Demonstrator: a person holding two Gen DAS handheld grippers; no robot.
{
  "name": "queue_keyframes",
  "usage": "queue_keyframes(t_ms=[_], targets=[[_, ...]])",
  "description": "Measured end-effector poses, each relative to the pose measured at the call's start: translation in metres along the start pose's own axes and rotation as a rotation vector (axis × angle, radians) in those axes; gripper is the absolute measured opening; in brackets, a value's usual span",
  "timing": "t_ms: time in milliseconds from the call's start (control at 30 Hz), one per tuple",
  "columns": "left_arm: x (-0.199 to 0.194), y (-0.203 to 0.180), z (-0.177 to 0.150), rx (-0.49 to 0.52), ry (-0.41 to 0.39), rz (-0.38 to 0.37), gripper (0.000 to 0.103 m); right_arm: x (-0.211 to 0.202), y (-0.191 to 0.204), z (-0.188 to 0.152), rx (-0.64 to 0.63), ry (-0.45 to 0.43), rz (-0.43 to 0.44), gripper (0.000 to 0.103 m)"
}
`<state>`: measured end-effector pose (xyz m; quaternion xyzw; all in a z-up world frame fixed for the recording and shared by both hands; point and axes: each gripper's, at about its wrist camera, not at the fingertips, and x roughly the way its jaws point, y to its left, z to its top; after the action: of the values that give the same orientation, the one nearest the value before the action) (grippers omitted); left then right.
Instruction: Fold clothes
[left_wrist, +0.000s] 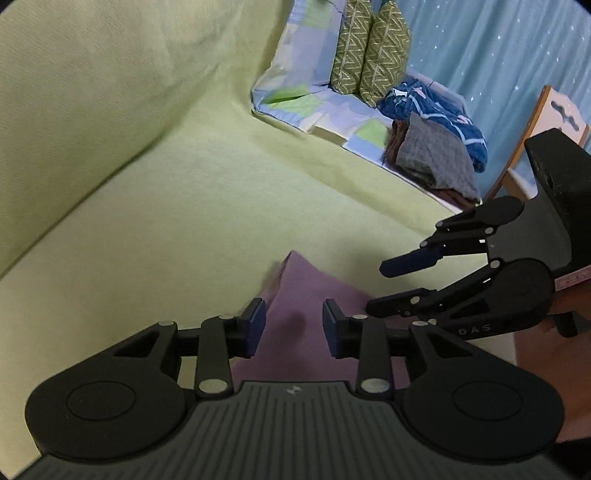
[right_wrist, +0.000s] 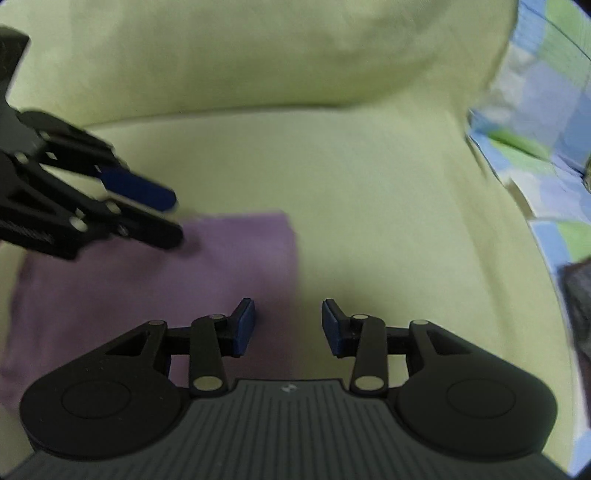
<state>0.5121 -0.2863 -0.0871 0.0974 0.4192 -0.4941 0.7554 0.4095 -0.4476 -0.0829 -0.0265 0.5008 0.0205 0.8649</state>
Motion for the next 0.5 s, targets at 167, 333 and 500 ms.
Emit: queue_keyframes(t_ms=[167,333,500], targets=[[0.01,-0.001,0.001,-0.013,0.015,0.012,0.035,-0.006,-0.015,0.016,0.023,0.049,0.035,0.035],[0.002,-0.008,-0.004,0.015,0.029,0.054,0.033,-0.009,-0.021,0.049,-0.019,0.048,0.135,0.035],[-0.008,-0.013,-0.014,0.044,0.023,0.125,0.033,0.012,-0.021,0.082,-0.155,0.037,0.304,0.035]])
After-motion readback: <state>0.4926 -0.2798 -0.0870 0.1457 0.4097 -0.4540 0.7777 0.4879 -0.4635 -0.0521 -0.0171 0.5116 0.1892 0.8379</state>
